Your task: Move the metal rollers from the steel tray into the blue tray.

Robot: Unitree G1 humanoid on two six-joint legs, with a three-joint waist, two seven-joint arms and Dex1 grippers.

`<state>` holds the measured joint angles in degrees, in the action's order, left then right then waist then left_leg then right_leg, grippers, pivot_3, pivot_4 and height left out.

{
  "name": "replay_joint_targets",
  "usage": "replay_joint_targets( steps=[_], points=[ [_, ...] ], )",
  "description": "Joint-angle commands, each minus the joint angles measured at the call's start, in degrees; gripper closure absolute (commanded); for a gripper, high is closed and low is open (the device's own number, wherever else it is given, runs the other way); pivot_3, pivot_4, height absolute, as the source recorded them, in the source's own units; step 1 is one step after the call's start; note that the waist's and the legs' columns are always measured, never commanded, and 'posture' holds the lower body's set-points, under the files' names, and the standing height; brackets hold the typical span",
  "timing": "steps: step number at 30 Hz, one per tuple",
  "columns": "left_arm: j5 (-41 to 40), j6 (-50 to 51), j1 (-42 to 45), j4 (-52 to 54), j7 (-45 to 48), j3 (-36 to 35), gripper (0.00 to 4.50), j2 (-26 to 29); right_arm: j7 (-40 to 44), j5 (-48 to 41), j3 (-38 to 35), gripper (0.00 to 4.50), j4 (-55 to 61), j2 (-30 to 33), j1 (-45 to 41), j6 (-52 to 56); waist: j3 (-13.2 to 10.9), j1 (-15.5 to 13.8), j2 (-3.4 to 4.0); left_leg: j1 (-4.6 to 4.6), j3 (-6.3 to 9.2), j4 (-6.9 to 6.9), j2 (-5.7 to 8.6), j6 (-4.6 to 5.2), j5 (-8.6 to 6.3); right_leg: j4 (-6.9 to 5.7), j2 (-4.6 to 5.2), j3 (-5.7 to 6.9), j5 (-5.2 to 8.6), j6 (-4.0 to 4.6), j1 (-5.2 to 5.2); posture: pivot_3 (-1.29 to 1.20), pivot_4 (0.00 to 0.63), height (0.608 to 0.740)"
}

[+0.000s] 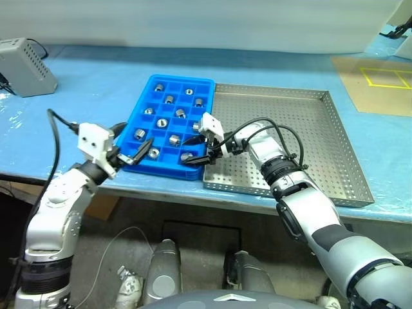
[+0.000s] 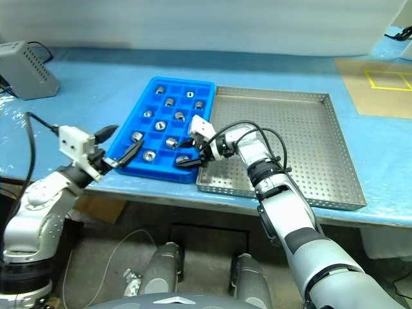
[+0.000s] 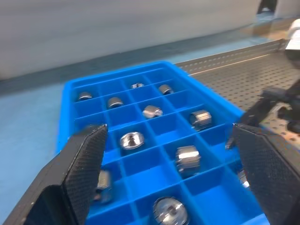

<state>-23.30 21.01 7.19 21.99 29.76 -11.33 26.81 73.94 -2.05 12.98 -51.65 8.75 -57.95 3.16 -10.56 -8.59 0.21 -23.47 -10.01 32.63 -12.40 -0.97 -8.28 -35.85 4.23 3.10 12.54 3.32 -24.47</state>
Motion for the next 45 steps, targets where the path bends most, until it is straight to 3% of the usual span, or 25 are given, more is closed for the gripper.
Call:
replay_joint_targets(
  steps=[1,11,17,45],
  points=[
    [1.2,-2.1,1.7,-0.6,-0.1,1.3,0.0,-0.4,-1.4,-0.8,-1.9,0.53,-1.2,0.3,-1.0,-0.8,0.0,0.1,0.0,0.02,0.0,0.0,-0.01,0.0,0.0,-0.02,0.0,0.0,0.0,0.0,0.01,0.2,0.15,0.74],
    [6.7,-5.2,12.0,-9.3,-2.3,5.9,0.0,-3.1,-17.5,-6.4,-14.6,0.53,-6.1,0.4,-4.3,-3.7,0.0,0.1,0.01,0.04,-0.02,0.0,-0.02,-0.02,0.01,-0.04,-0.01,0.01,0.0,0.0,0.0,0.18,0.15,0.74],
    [7.9,-6.2,12.6,-10.3,-4.4,5.9,0.0,-5.5,-27.6,-12.0,-23.9,0.53,-6.8,2.6,-6.7,-3.5,0.0,0.2,0.01,-0.05,-0.05,0.02,0.02,0.01,0.01,0.0,0.0,0.01,0.0,0.0,-0.04,0.17,0.15,0.74],
    [9.2,-12.9,20.7,-23.9,0.1,9.3,0.0,-9.6,-28.1,-10.8,-21.5,0.53,9.0,7.4,3.8,-0.2,0.0,3.4,0.01,-0.13,-0.14,0.13,0.11,0.04,0.0,-0.08,-0.01,0.01,-0.01,-0.01,-0.11,-0.02,0.15,0.74]
  ],
)
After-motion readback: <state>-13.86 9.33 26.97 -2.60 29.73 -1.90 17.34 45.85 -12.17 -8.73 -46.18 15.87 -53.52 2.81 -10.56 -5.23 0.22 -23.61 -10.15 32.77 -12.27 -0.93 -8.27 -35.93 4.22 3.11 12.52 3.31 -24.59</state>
